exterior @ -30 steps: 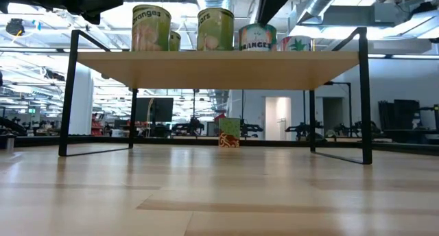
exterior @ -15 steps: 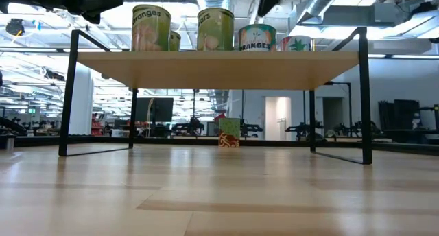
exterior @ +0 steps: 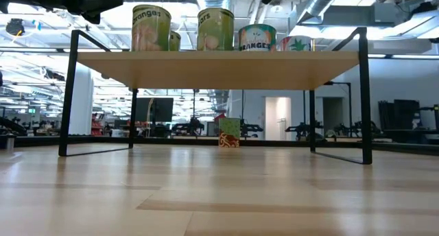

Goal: Pick and place cans onto a shelf
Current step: Put the green can on the shelf aligned with the canned pineapple

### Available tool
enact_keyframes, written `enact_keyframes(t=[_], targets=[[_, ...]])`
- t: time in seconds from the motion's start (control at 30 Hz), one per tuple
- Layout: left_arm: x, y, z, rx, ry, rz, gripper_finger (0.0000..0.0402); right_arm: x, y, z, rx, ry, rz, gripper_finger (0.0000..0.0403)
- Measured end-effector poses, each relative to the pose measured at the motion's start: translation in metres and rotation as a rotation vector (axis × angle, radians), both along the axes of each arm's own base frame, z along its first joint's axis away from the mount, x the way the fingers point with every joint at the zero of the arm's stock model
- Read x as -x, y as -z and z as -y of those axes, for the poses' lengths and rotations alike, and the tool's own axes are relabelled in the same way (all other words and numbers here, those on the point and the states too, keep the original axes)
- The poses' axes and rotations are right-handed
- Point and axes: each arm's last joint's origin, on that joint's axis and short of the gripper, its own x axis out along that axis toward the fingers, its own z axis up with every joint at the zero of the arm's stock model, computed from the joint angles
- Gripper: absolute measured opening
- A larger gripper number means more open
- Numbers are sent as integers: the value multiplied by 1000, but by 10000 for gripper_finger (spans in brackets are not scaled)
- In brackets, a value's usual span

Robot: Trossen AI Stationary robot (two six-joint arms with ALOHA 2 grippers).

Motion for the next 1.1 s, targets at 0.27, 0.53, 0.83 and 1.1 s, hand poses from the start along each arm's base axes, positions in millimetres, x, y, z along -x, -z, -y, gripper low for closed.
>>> enact_keyframes(t=[0.27,0.53,0.83,1.1], targets=[[0,0,0,25,0,6,0,13,-13,-7,12,-44,38,21],[0,-1,0,10,0,10,0,42,-46,-4,9,-123,279,10],[0,-1,0,5,0,8,0,88,-53,29,79,-169,553,6],[0,0,0,27,-1,6,0,123,-61,92,196,-63,689,8]])
